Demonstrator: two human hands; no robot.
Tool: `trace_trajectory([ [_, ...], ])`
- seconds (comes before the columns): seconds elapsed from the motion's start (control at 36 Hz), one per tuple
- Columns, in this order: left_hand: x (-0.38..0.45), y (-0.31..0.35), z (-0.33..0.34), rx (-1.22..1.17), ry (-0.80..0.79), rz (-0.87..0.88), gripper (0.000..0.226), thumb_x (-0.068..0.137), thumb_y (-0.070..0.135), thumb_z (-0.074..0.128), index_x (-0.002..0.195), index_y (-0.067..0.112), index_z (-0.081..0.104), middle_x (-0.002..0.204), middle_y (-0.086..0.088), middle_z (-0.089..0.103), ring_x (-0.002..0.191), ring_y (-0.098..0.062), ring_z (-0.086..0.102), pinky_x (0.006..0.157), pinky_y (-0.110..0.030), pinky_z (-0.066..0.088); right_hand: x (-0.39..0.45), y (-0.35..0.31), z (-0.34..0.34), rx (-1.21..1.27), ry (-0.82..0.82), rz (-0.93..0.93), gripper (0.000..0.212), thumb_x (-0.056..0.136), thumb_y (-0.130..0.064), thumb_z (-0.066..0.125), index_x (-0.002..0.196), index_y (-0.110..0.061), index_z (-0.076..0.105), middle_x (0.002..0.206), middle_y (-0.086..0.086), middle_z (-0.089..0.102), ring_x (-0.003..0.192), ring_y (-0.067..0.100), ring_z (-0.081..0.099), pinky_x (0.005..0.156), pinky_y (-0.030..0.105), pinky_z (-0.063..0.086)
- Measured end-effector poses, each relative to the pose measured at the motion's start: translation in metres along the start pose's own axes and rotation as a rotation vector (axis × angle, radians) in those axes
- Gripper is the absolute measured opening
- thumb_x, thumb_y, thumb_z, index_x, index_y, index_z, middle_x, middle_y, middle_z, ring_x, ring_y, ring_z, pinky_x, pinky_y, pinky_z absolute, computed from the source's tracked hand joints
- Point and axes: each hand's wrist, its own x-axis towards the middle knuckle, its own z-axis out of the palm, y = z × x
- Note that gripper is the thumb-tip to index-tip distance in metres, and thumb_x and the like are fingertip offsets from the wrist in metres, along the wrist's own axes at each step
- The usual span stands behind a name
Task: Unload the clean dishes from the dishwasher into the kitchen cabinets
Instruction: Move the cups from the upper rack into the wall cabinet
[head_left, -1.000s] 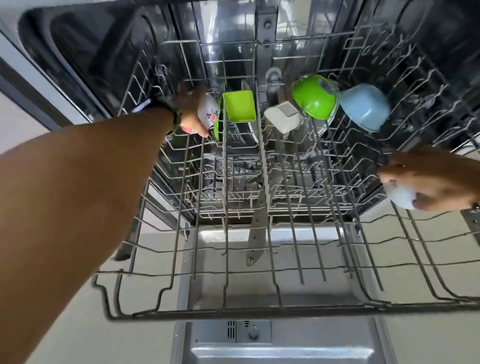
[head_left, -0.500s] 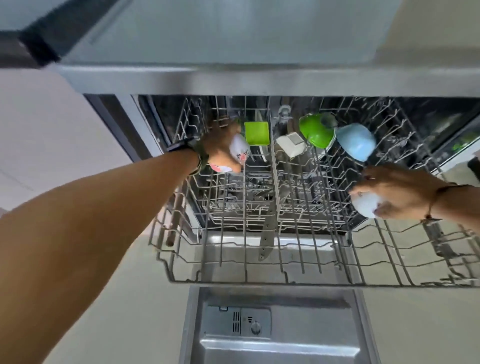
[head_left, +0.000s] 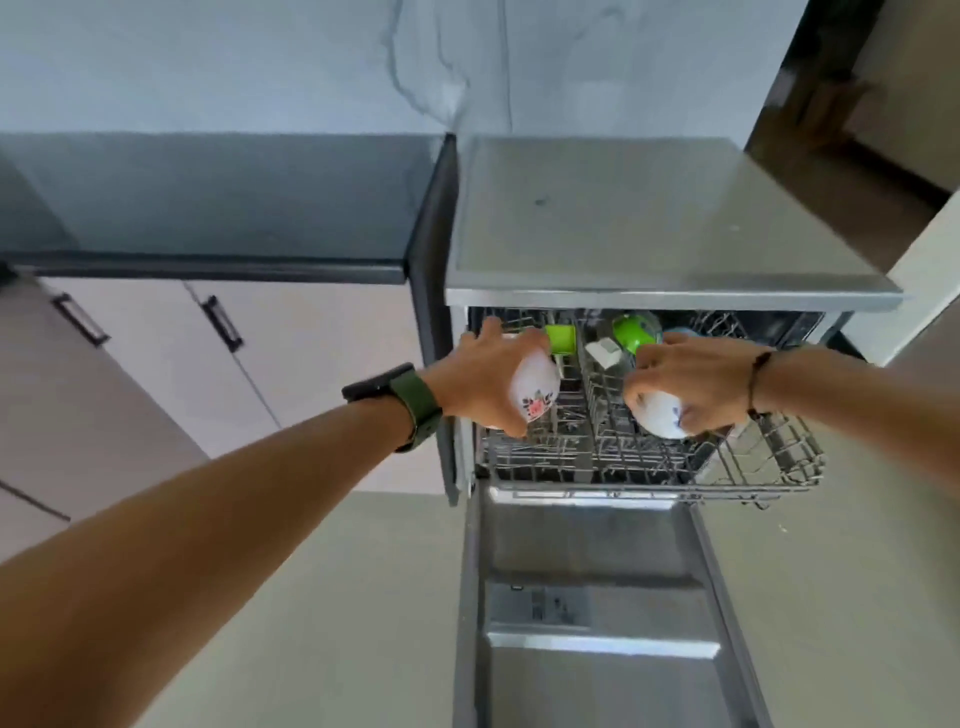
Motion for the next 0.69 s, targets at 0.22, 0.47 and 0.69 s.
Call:
trace_trajectory([
  [0.22, -0.184, 0.006, -0.109, 0.144, 0.153, -0.137, 0.090, 0.060, 0.034, 0.077, 0.134, 0.035, 0.026, 0.121, -0.010, 0.040, 0.109, -0.034, 0.043, 0.086, -0.033, 0.043, -0.074, -0.086, -0.128, -0.014, 0.146, -0.086, 0.049, 0.074, -0.021, 0.067, 0.120, -0.031, 0.051, 0.117, 0.000, 0.048, 0.107, 0.023, 0.048, 0.082, 0.026, 0.036],
  [0.47, -0.342, -0.031, -0.220, 0.157, 0.246, -0.318, 0.085, 0.062, 0.033, 0.079, 0.131, 0.040, 0.029, 0.110, -0.004, 0.037, 0.090, -0.025, 0.049, 0.068, -0.028, 0.053, -0.080, -0.178, -0.282, 0.021, 0.268, -0.275, 0.049, 0.072, -0.016, 0.073, 0.117, -0.020, 0.055, 0.089, -0.007, 0.039, 0.088, 0.017, 0.045, 0.067, 0.023, 0.032],
  [0.69, -0.426, -0.129, -0.311, 0.140, 0.269, -0.414, 0.085, 0.066, 0.029, 0.077, 0.134, 0.040, 0.027, 0.117, -0.001, 0.037, 0.104, -0.025, 0.052, 0.080, -0.033, 0.055, -0.055, -0.232, -0.439, 0.233, 0.230, -0.216, 0.043, 0.073, -0.018, 0.075, 0.096, -0.036, 0.044, 0.085, -0.011, 0.047, 0.066, 0.012, 0.056, 0.050, 0.017, 0.046],
])
